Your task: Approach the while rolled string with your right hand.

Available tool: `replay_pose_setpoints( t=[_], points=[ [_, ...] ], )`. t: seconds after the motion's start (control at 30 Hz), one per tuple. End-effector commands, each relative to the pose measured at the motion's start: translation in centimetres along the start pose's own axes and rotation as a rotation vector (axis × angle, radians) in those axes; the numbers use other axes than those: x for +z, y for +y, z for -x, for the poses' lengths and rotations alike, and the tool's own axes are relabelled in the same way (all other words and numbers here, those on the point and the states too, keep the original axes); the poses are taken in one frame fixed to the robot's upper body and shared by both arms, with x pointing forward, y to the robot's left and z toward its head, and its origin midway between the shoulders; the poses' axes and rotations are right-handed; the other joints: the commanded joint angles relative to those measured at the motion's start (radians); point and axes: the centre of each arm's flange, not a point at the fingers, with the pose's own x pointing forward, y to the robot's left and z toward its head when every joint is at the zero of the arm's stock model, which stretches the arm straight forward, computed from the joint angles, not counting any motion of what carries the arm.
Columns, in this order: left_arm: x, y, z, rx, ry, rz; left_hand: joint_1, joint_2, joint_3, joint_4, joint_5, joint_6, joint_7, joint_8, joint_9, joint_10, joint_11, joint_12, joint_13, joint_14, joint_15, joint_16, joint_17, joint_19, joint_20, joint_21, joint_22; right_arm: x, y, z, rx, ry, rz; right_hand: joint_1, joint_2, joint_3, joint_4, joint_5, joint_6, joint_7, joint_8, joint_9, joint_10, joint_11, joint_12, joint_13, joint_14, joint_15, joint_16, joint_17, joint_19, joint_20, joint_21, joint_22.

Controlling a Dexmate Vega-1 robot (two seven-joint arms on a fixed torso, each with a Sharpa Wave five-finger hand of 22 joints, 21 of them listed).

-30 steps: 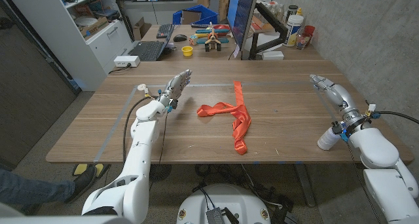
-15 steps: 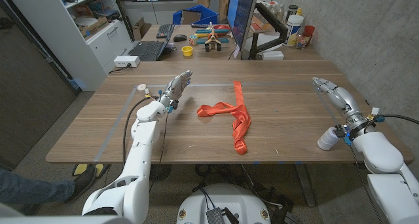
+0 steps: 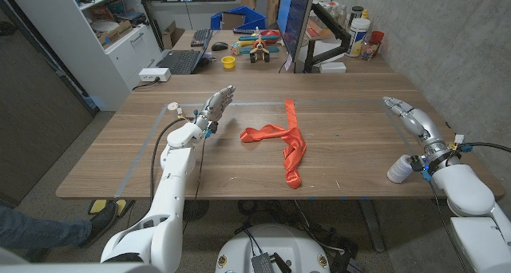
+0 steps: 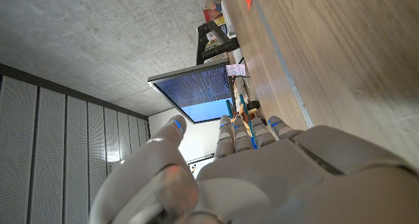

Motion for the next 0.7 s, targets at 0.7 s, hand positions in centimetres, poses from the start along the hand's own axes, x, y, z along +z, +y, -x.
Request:
replay_pose_setpoints(
  t=[0.7],
  points=[
    [0.1, -0.4, 0.0, -0.012, 0.009, -0.006, 0.003, 0.007, -0.005, -0.003, -0.004, 0.012, -0.005, -0.003, 0.004, 0.018, 0.001, 0.005, 0.002, 0.011, 0.001, -0.001, 0.004, -0.009, 0.009, -0.005, 0.003, -0.5, 0.2, 2.0, -0.026, 0.037, 0.110, 0.004, -0.009, -0.001, -0.009, 0.006, 0.010, -0.010, 0.000, 0.003, 0.007, -0.009, -0.003, 0.003, -0.002, 0.000, -0.003, 0.001, -0.005, 0.004, -0.014, 0.002]
  ],
)
